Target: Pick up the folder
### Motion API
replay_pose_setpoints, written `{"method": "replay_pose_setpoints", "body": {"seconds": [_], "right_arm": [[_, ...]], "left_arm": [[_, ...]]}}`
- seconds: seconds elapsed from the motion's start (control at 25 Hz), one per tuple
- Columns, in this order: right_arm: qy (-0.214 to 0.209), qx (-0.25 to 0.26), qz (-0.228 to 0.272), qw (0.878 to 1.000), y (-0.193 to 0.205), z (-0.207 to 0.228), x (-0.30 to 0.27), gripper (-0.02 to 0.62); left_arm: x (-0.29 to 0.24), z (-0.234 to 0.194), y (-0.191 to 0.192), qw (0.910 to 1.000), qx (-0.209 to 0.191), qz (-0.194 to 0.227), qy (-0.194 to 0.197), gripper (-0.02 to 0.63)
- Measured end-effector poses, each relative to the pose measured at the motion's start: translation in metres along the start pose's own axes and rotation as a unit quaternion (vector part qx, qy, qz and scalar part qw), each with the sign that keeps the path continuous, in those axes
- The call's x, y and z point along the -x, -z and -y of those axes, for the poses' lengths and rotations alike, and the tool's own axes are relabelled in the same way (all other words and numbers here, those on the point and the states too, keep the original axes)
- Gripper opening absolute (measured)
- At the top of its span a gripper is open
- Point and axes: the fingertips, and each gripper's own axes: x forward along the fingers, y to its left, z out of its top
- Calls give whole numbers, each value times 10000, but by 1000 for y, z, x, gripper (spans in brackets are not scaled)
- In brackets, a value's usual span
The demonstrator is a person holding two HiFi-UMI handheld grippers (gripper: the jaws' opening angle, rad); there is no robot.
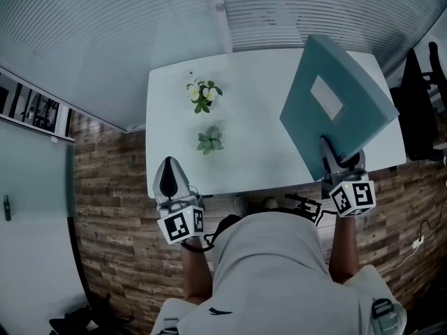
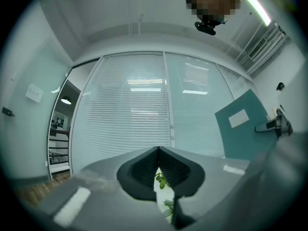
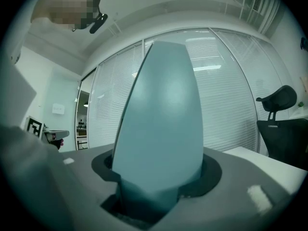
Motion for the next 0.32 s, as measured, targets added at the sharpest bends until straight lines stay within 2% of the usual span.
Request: {"method": "replay_pose_setpoints", "body": {"seconds": [0.32], "right_arm": [[-60,4,-74,10000,4,-1,-3,305]], "left_arm": [[-3,-1,4,10000,-70,-66,11,8]]}}
